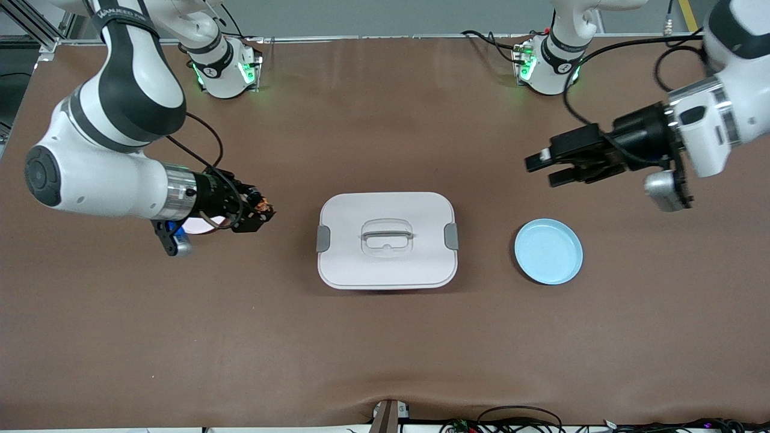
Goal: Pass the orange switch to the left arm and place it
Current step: 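Lift the switch with the right gripper while the left gripper approaches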
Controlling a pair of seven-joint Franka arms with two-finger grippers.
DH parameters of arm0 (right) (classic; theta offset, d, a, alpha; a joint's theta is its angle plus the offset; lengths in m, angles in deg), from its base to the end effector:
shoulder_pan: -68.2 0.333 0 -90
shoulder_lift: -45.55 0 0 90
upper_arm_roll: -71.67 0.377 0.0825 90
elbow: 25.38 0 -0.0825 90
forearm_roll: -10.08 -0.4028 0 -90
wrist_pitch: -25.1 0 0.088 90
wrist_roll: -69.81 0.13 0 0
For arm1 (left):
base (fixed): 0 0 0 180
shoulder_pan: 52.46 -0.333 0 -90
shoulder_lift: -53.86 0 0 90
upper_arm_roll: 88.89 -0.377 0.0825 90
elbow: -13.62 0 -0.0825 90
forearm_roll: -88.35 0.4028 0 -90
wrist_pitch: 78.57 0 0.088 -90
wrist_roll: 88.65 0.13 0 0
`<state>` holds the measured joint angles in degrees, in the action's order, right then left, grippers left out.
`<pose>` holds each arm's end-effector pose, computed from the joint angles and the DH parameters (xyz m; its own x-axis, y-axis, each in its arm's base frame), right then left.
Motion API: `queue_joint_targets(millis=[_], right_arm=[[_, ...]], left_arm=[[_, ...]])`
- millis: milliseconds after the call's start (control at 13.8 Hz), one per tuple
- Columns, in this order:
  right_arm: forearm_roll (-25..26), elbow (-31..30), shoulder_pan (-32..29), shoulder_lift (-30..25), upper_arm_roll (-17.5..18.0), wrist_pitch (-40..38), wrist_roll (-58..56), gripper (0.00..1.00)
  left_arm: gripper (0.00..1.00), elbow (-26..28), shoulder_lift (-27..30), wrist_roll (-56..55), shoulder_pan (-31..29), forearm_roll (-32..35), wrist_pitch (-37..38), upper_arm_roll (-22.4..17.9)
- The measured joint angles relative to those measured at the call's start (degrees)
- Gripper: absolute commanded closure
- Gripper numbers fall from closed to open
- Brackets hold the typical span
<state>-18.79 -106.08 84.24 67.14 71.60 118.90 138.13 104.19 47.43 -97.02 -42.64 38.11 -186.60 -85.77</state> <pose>0.6543 0.2496 0.5215 0.4861 -0.7198 -0.4955 -0.8377 -0.5454 -0.0295 0.6169 -0.2155 0.6555 0.9935 0.1089 -0.0332 0.0949 -0.6306 0.7703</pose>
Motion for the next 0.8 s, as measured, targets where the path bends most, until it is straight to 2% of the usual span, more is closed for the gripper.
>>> queue_joint_targets(millis=[145,434,796], right_arm=[[-0.51,4.51,2.18,2.95,0.04,-0.11,5.92,1.00],[-6.33,12.37,4.00,7.97,0.02,0.01,14.56,1.00],[-7.18,20.42,6.70,13.59,0.06,-0.04,20.82,1.00]], left_arm=[[0.00,1.38,-0.73,-1.99,2.80,-1.58,-4.46,0.05],[0.00,1.86,-3.86,-3.27,7.75,-3.24,-10.82,0.15],[0.00,2.44,-6.09,-7.75,13.34,-3.29,-18.70,0.23]])
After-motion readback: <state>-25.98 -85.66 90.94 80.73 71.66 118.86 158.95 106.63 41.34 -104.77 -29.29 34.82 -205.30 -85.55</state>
